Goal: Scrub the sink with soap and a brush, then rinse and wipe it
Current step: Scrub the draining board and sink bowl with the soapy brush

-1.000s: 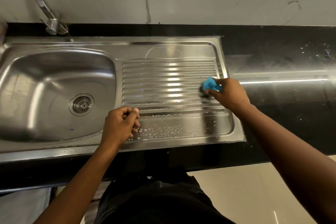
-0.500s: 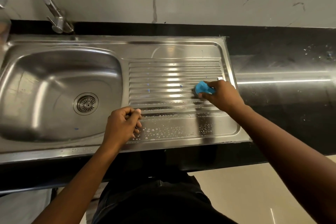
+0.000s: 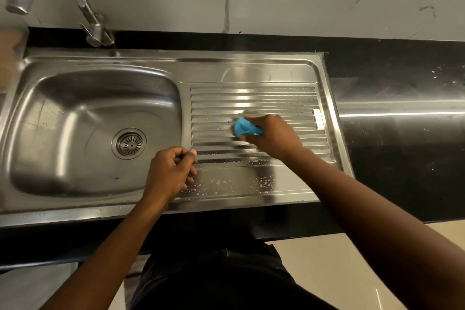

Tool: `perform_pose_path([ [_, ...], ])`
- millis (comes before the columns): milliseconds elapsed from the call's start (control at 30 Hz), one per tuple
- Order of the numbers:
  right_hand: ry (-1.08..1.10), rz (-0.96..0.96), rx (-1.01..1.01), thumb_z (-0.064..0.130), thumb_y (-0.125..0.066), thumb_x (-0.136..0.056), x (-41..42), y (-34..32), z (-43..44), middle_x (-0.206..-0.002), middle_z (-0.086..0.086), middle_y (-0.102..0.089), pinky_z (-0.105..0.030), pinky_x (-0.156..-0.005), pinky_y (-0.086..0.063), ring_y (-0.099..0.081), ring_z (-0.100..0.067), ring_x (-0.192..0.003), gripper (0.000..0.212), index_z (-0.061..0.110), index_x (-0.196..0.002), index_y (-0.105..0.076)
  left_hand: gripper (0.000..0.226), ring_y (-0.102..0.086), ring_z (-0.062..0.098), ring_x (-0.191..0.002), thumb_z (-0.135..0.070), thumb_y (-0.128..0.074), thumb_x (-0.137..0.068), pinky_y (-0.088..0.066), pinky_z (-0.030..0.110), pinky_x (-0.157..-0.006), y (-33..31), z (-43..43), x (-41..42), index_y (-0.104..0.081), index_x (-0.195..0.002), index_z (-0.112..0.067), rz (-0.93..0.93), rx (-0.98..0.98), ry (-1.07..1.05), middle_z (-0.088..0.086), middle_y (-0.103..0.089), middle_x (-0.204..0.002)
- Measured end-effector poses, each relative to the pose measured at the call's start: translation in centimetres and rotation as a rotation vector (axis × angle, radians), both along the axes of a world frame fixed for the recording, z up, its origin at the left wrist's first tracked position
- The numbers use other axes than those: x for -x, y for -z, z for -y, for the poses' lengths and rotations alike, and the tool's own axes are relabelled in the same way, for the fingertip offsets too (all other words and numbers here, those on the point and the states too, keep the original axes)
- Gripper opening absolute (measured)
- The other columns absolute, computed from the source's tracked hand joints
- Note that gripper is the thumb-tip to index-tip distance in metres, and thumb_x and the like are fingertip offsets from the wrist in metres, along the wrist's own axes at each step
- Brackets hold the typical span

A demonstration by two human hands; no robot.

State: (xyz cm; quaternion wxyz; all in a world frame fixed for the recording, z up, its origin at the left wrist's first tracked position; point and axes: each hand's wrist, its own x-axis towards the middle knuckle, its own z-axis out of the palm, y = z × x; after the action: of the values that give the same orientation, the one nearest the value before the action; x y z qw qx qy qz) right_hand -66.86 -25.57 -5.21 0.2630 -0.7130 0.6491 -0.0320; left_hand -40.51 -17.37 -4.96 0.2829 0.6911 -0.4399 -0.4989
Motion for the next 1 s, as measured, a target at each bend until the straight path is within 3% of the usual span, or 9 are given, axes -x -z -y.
perform_pose_path([
  [167,0.117,-0.044,0.000,0.051,-0.078,-0.088,3.1,-0.4,0.3,-0.115,-0.002,-0.076,-0.038,-0.083,-0.059,-0.070,-0.019,-0.093,0.056,0.025,-0.137,-0.067,0.029,-0.067,0.020,-0.053,-0.025,-0.064,-0.104,-0.053,0.030,-0.052,0.1,0.2,-1.0,-0.074,-0.083,-0.008,0.001,0.000,-0.023,0.009,-0.074,-0.067],
  [367,0.077,0.081,0.025,0.053,-0.076,-0.087,-5.3,1.0,0.8,-0.122,0.001,-0.074,-0.038,-0.088,-0.059,-0.070,-0.018,-0.101,0.060,0.032,-0.141,-0.062,0.029,-0.067,0.021,-0.054,-0.025,-0.063,-0.104,-0.052,0.029,-0.051,0.0,-0.2,-2.5,-0.073,-0.082,-0.011,0.001,0.001,-0.014,0.009,-0.075,-0.067],
  [533,-0.020,0.087,0.069,0.056,-0.074,-0.088,-11.1,2.3,0.8,-0.120,0.000,-0.073,-0.031,-0.083,-0.052,-0.070,-0.021,-0.102,0.061,0.037,-0.143,-0.059,0.030,-0.067,0.022,-0.054,-0.027,-0.064,-0.104,-0.052,0.031,-0.053,0.3,-0.3,-4.0,-0.073,-0.081,-0.010,-0.001,0.001,-0.030,0.009,-0.074,-0.066],
  [700,-0.053,0.074,0.001,0.056,-0.075,-0.087,-7.9,1.4,-0.1,-0.119,0.005,-0.074,-0.041,-0.088,-0.060,-0.071,-0.016,-0.099,0.056,0.041,-0.139,-0.060,0.030,-0.066,0.023,-0.052,-0.025,-0.064,-0.104,-0.052,0.031,-0.053,0.4,-0.5,-4.8,-0.072,-0.080,-0.008,-0.012,0.005,-0.039,0.009,-0.073,-0.065],
  [867,0.014,-0.028,0.051,0.050,-0.076,-0.090,-2.4,-0.1,0.0,-0.115,-0.002,-0.076,-0.032,-0.076,-0.052,-0.068,-0.018,-0.092,0.054,0.030,-0.139,-0.065,0.029,-0.066,0.022,-0.053,-0.024,-0.064,-0.104,-0.053,0.031,-0.052,0.4,-0.7,-5.2,-0.072,-0.081,-0.007,-0.006,0.016,-0.045,0.009,-0.074,-0.066],
  [1000,0.034,0.042,0.052,0.051,-0.076,-0.090,-5.0,0.8,0.3,-0.119,0.001,-0.075,-0.034,-0.082,-0.059,-0.071,-0.018,-0.095,0.061,0.032,-0.145,-0.059,0.028,-0.066,0.022,-0.054,-0.023,-0.064,-0.104,-0.052,0.030,-0.052,0.3,-1.2,-5.2,-0.072,-0.082,-0.008,-0.009,0.013,-0.066,0.009,-0.074,-0.066],
])
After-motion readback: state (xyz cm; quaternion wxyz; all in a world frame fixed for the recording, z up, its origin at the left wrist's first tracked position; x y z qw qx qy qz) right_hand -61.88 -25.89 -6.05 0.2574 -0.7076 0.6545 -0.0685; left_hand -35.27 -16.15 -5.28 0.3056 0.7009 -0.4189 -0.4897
